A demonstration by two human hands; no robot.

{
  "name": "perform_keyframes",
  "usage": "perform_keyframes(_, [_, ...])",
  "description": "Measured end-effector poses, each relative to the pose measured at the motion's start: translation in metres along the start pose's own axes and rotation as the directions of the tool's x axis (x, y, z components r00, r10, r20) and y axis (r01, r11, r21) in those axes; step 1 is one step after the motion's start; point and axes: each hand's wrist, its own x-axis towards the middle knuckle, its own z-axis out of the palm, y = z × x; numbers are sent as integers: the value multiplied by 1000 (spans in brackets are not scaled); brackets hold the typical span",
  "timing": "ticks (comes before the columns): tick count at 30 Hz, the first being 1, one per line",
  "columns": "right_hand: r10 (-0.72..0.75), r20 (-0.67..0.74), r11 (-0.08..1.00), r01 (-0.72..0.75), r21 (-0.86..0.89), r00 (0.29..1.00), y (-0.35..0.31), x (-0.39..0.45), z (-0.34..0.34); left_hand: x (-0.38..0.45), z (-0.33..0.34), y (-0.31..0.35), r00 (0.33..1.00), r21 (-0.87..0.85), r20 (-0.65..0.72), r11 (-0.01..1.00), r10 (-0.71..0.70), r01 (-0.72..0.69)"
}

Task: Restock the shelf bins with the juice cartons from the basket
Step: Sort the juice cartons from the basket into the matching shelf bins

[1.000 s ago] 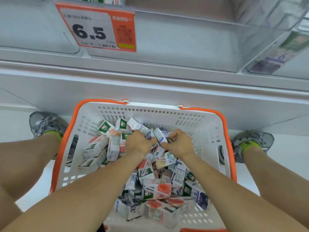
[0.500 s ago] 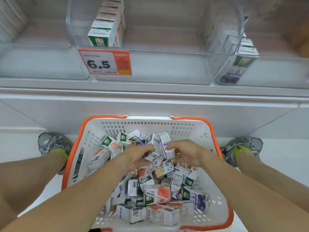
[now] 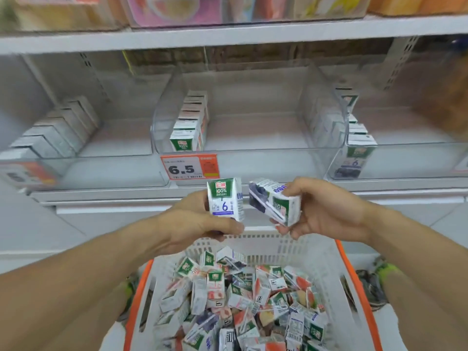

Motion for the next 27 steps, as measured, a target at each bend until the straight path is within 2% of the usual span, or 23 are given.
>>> perform_keyframes(3, [8,0,999,-8,43,1000,-6,-4,-1,-7,-11,8,999,93,-48,996,18,-13])
perform_keyframes(6, [12,-82,1000,-11,12,997,-5,-6,-1,-6,-14,10,995,96,-102,995,-12,22])
perform_keyframes(9, [-41,-165,985,12,-172,985,-4,-7,-2,0,-8,18,990,92,-141,995,-26,39])
perform_keyframes(12, [-134,-217,923,42,-383,967,-10,-11,-1,3,4,22,981,145,-186,989,54,-27])
perform_keyframes(15, [-192,-242,877,55,-478,951,-12,-14,-3,8,13,21,983,99,-168,994,69,-53])
perform_keyframes(20, [-303,-108,794,188,-578,947,-19,-23,-16,21,12,17,994,71,-108,997,31,-23])
perform_keyframes(24, [-332,54,790,309,-529,942,-26,-31,-31,27,12,11,999,51,-45,999,4,-1])
perform_keyframes(27, [-344,196,730,393,-559,918,-28,-30,-37,33,17,10,999,-10,1,999,-48,48])
